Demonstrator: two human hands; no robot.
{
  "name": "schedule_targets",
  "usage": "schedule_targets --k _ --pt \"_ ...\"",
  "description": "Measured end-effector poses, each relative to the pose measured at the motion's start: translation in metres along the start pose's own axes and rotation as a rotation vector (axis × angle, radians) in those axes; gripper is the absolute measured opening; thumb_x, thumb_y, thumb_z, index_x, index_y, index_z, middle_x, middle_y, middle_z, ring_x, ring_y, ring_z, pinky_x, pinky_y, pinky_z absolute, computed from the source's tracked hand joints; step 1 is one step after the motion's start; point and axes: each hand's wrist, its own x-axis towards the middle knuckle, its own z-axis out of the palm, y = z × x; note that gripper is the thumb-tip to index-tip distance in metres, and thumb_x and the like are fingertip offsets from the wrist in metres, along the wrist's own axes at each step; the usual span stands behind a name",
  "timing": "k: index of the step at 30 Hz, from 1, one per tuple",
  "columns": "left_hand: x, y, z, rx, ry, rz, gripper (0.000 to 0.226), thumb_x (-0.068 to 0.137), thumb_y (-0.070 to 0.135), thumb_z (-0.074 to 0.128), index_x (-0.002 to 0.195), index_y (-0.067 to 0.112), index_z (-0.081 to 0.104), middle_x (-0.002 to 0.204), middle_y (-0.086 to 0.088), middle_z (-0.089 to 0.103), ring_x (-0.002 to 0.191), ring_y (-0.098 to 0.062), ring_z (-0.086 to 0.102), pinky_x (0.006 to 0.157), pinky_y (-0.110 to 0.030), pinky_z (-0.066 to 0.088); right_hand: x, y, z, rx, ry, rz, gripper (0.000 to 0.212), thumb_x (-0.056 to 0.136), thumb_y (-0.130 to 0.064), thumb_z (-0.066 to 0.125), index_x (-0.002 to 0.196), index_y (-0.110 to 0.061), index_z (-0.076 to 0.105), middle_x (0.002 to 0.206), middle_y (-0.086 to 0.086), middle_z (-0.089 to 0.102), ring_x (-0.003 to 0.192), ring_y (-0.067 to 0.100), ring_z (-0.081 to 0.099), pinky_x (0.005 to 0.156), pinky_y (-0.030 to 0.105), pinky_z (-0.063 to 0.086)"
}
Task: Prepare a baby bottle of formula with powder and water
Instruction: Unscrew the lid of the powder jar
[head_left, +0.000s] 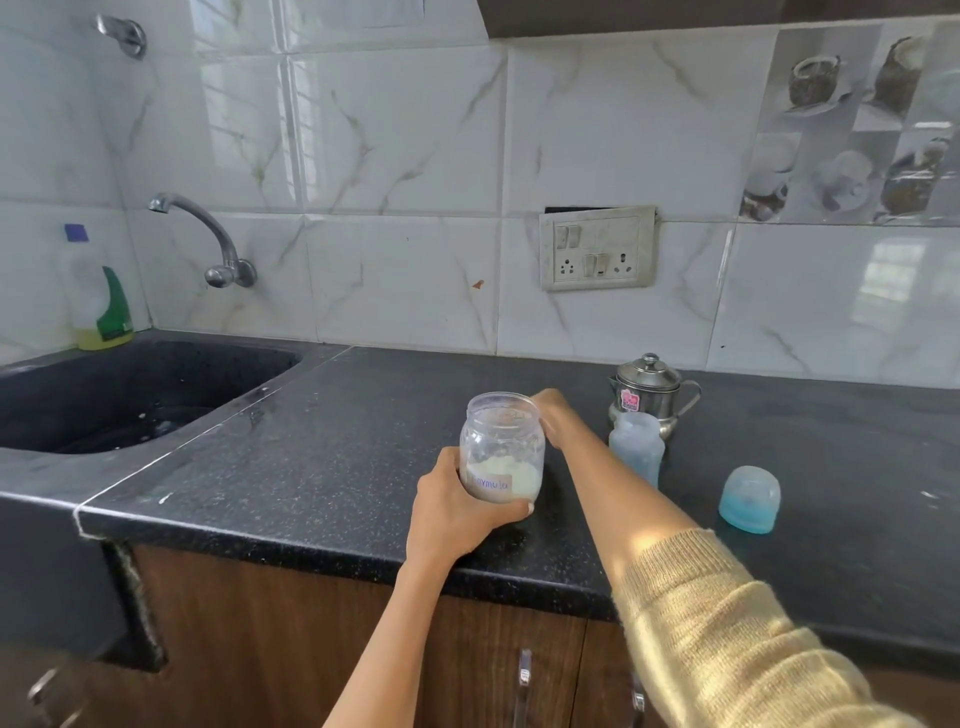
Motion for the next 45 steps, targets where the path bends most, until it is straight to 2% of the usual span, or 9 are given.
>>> schedule_targets --k 3,6,11,14,16,20,25,33,45 --pt "0.0 0.0 0.0 -0.004 0.005 -0.002 0.08 0.041 0.049 0.084 0.109 0.029 0.048 0.101 0.012 0.06 0.092 -0.008 0.06 0.08 -0.032 0.056 -0.006 0.007 -0.006 -0.001 0.007 0.001 0.032 0.095 0.0 0.036 0.065 -0.003 0.048 0.086 0.014 0.052 0.072 0.022 0.049 0.077 0.031 0.038" --pt "0.0 0.001 0.0 -0.006 0.006 -0.008 0.08 0.04 0.049 0.084 0.109 0.028 0.048 0.101 0.012 0.061 0.092 -0.008 0.06 0.08 -0.032 0.056 -0.007 0.013 -0.005 -0.025 0.029 -0.009 0.033 0.097 -0.001 0.033 0.111 0.016 0.057 0.124 0.025 0.054 0.111 0.033 0.055 0.098 0.035 0.041" --pt "-0.001 0.002 0.0 0.006 0.0 -0.013 0.082 0.04 0.051 0.083 0.111 0.028 0.047 0.104 0.012 0.06 0.095 -0.009 0.06 0.082 -0.034 0.056 -0.006 0.019 0.005 -0.024 -0.018 -0.032 0.03 0.091 -0.003 0.041 0.062 -0.01 0.046 0.076 0.009 0.05 0.075 0.023 0.048 0.069 0.029 0.037" --pt "-0.002 0.004 -0.001 0.003 0.001 -0.02 0.08 0.042 0.049 0.084 0.11 0.028 0.048 0.103 0.012 0.061 0.095 -0.008 0.06 0.082 -0.033 0.055 -0.012 0.01 -0.004 -0.039 -0.024 0.041 0.023 0.089 -0.004 0.045 0.066 -0.006 0.05 0.064 0.002 0.041 0.051 0.011 0.033 0.045 0.019 0.027" --pt "-0.004 0.005 -0.002 -0.003 0.004 -0.025 0.077 0.042 0.048 0.085 0.107 0.028 0.048 0.101 0.012 0.061 0.093 -0.008 0.06 0.081 -0.033 0.055 -0.017 -0.004 -0.011 -0.02 -0.012 0.066 0.013 0.084 -0.013 0.059 0.09 -0.002 0.065 0.069 0.001 0.05 0.048 0.009 0.031 0.039 0.019 0.027" --pt "-0.005 0.007 -0.003 -0.003 -0.002 -0.036 0.078 0.041 0.05 0.084 0.107 0.028 0.048 0.101 0.012 0.062 0.092 -0.009 0.06 0.08 -0.034 0.056 -0.014 -0.025 -0.024 0.072 0.076 0.017 0.052 0.066 -0.041 0.082 0.107 -0.012 0.07 0.102 0.002 0.07 0.051 0.013 0.044 0.053 0.024 0.044" --pt "-0.005 0.005 -0.002 -0.019 -0.005 -0.032 0.082 0.039 0.053 0.082 0.11 0.029 0.048 0.101 0.013 0.062 0.092 -0.009 0.061 0.08 -0.034 0.056 0.011 -0.017 -0.021 0.107 0.261 0.007 0.036 0.08 -0.028 0.073 0.107 -0.004 0.07 0.105 0.011 0.072 0.087 0.022 0.068 0.08 0.03 0.056" --pt "-0.002 0.0 0.0 -0.032 0.004 -0.022 0.074 0.039 0.05 0.083 0.102 0.034 0.047 0.092 0.016 0.062 0.084 -0.003 0.061 0.074 -0.027 0.055 0.035 0.011 0.002 -0.022 0.359 0.086 0.034 0.085 -0.006 0.063 0.118 0.0 0.06 0.124 0.017 0.061 0.114 0.033 0.06 0.086 0.037 0.053" --pt "-0.002 -0.001 0.002 -0.057 0.011 -0.025 0.074 0.037 0.051 0.081 0.1 0.037 0.046 0.091 0.016 0.064 0.085 -0.003 0.062 0.076 -0.03 0.055 0.049 0.019 0.007 -0.193 0.445 0.088 0.028 0.086 -0.001 0.059 0.114 -0.001 0.063 0.121 0.016 0.062 0.111 0.031 0.061 0.086 0.038 0.053"
